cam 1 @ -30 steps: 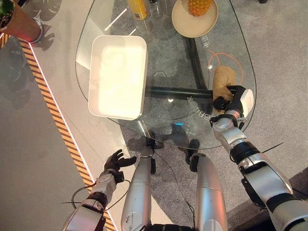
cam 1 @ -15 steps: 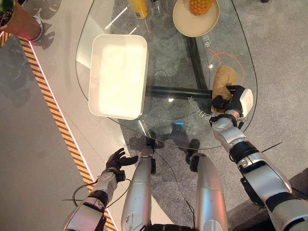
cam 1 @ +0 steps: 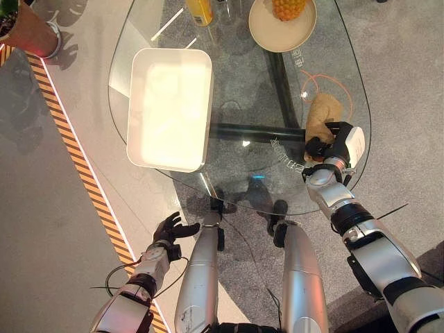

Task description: Wipe the table with a cloth and put it in the basket.

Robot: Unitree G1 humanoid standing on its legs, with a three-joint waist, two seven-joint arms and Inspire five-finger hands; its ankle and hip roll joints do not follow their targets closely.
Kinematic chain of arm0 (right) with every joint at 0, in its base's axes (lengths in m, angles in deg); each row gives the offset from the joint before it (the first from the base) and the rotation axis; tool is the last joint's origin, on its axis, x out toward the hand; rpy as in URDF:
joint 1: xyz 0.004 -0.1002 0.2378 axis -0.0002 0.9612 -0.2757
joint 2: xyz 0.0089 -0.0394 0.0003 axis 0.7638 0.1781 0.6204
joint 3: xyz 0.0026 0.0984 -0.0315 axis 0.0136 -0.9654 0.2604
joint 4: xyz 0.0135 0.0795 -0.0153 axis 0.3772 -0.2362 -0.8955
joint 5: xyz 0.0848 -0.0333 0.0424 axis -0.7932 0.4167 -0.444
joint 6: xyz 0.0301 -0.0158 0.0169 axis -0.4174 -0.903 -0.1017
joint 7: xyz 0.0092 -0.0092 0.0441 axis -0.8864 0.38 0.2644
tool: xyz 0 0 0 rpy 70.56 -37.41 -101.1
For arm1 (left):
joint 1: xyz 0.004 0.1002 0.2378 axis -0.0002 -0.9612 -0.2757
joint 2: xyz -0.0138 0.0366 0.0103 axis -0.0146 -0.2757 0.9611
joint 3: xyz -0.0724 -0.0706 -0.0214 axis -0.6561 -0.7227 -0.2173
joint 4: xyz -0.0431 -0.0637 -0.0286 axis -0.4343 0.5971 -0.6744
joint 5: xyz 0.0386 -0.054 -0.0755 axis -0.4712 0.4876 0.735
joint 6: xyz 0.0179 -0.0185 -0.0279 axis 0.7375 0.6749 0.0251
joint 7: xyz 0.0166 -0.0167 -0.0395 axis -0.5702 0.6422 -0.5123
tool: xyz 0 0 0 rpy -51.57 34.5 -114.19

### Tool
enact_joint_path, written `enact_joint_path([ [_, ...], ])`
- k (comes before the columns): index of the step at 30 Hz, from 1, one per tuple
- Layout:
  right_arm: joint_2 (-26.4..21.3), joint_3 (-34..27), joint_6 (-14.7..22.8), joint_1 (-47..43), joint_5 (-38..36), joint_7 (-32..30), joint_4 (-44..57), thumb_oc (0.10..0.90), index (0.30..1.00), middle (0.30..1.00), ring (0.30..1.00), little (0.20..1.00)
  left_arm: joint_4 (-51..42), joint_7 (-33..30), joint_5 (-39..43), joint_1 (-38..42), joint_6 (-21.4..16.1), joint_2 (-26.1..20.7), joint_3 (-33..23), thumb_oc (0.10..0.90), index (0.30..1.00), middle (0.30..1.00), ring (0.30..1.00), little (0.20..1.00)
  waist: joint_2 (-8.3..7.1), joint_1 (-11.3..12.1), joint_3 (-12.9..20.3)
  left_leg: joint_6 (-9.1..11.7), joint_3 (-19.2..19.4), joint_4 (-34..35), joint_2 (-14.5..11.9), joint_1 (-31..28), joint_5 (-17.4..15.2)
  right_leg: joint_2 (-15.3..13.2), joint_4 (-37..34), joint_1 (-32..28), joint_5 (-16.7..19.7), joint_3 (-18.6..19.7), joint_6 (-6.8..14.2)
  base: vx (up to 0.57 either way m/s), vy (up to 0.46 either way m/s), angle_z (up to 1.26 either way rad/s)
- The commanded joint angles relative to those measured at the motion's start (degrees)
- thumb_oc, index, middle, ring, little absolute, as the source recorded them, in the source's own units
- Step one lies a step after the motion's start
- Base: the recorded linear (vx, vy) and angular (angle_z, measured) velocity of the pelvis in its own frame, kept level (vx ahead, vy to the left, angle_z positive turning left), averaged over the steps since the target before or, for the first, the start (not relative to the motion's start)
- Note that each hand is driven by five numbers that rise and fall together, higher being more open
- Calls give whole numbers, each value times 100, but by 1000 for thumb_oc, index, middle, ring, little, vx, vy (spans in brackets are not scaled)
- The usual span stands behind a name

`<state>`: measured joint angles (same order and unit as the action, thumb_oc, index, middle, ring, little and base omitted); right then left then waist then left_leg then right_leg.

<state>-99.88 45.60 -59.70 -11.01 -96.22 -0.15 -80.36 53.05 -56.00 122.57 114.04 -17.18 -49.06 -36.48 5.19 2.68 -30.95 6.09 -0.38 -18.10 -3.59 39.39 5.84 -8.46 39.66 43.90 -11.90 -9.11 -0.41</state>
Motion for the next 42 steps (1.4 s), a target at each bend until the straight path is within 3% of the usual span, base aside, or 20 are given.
enact_joint_path([
  [1,-53,448,230,-624,653,696,657,100,300,300,300,200,50,-168,141,-76,12,24,-54,800,900,900,900,900,145,81,116,-441,350,-681,456,86,-691,190,-899,-34,708,55,161,0,0,0],
  [17,146,1165,66,-524,1727,1829,1646,100,300,300,300,200,-132,-117,75,-198,-2,95,-94,800,900,900,900,900,158,105,116,-401,385,-508,487,30,-576,167,-1042,-100,714,8,125,-1,2,0],
  [42,442,1840,71,-318,2196,2989,2128,100,300,300,300,200,-133,-176,68,-124,-32,196,-57,800,900,900,900,900,152,104,116,-338,366,-422,504,46,-485,111,-1140,-56,778,18,142,-2,2,1],
])
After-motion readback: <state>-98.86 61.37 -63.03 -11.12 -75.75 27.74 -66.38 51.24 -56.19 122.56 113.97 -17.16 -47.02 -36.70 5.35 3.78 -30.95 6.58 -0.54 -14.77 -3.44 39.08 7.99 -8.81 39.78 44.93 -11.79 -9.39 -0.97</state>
